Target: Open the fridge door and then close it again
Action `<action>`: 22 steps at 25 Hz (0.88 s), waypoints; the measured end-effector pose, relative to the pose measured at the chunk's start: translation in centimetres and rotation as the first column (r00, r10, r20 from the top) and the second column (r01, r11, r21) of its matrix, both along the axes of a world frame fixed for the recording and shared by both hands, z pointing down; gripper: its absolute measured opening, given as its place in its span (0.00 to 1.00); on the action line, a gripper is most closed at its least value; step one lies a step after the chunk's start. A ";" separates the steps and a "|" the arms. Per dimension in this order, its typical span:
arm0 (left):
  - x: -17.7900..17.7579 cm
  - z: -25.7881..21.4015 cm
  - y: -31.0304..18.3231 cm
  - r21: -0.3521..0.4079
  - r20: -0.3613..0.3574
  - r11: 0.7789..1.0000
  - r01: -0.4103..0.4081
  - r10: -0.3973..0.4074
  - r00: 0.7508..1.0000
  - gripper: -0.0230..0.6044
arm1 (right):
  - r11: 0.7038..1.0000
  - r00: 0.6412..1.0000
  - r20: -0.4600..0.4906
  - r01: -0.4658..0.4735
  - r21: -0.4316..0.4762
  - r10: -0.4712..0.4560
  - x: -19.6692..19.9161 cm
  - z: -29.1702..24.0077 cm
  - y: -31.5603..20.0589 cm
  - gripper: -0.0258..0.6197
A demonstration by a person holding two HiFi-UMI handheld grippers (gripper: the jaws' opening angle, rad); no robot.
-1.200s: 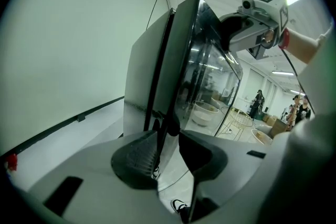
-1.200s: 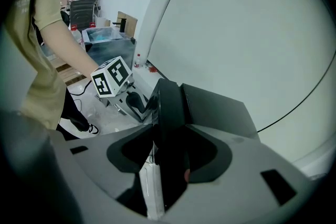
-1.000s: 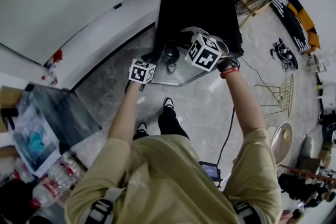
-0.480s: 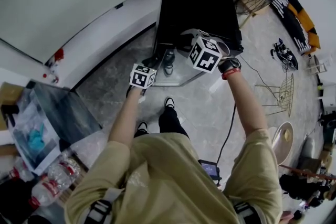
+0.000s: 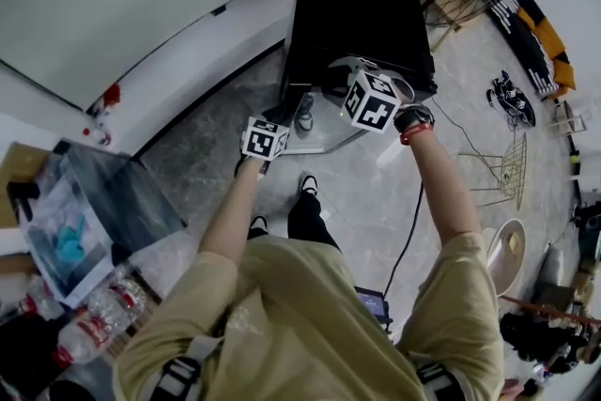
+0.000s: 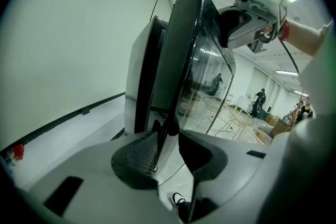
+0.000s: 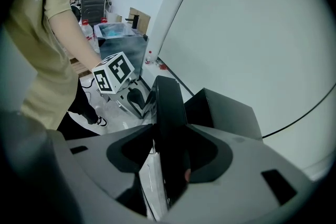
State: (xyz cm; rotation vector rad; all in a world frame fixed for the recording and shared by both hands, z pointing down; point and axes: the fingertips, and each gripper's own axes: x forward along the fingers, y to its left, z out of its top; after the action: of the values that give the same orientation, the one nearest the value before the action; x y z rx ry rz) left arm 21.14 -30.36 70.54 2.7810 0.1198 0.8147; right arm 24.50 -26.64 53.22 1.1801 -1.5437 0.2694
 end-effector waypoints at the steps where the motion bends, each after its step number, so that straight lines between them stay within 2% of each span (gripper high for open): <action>1: -0.2 0.1 0.2 0.000 0.006 1.000 0.001 -0.001 1.000 0.25 | 1.000 1.000 0.002 0.004 -0.008 -0.004 -0.1 0.0 0.1 0.37; 4: -0.3 0.0 0.3 0.001 0.007 1.000 0.016 -0.016 1.000 0.25 | 1.000 1.000 0.003 0.025 -0.015 -0.025 -0.2 0.0 0.2 0.37; 13: -0.8 0.0 1.3 0.008 0.040 0.991 0.134 -0.135 0.990 0.26 | 0.997 0.997 0.023 0.078 -0.012 -0.077 -0.7 -0.2 1.2 0.36; 22: -1.6 -0.2 2.4 0.016 0.042 0.973 0.230 -0.231 0.972 0.27 | 0.978 0.978 0.031 0.207 0.009 -0.208 -1.4 -0.1 2.3 0.36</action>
State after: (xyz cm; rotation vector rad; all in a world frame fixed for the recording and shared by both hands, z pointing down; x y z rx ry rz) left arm 19.57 -28.00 70.38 2.7177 -0.2125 0.8169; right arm 23.11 -24.35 53.14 1.0130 -1.6818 0.1456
